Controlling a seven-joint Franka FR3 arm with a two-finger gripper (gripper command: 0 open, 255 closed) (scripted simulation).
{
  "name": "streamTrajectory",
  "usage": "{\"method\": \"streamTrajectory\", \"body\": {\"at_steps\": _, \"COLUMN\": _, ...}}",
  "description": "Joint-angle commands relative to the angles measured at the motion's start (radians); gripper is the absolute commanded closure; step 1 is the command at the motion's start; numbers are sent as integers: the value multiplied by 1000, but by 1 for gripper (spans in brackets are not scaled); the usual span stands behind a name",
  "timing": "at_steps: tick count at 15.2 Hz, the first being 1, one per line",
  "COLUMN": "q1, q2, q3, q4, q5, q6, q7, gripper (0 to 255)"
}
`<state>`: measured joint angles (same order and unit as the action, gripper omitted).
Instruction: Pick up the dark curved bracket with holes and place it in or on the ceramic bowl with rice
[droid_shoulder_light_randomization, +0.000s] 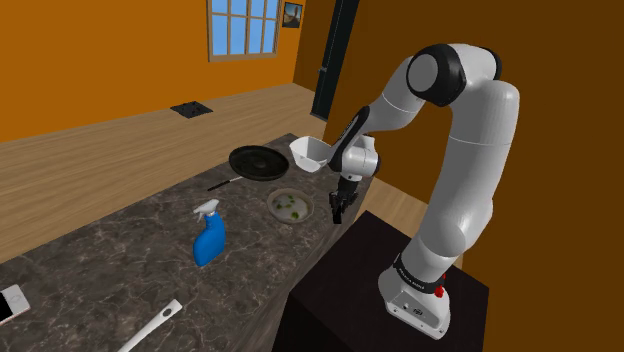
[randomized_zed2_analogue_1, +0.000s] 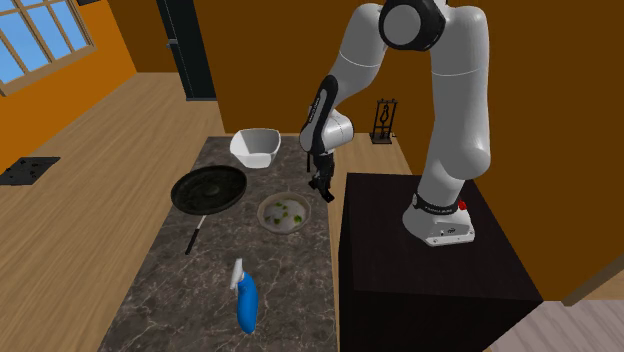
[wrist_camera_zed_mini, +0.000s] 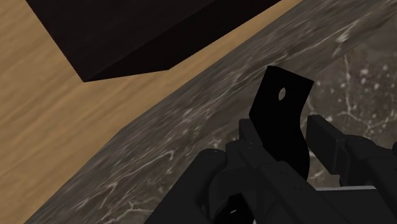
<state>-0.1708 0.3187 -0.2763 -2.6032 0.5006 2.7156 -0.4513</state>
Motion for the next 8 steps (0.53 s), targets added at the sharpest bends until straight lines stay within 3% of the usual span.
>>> {"method": "streamTrajectory", "body": {"at_steps": 1, "q1": 0, "q2": 0, "q3": 0, "q4": 0, "q5": 0, "q6": 0, "q7": 0, "gripper": 255}}
{"method": "streamTrajectory", "body": {"at_steps": 6, "q1": 0, "q2": 0, "q3": 0, "q4": 0, "q5": 0, "q6": 0, "q7": 0, "gripper": 255}}
{"method": "streamTrajectory", "body": {"at_steps": 8, "q1": 16, "q2": -35, "q3": -24, "q4": -10, "q5": -35, "q6": -22, "q7": 28, "gripper": 255}}
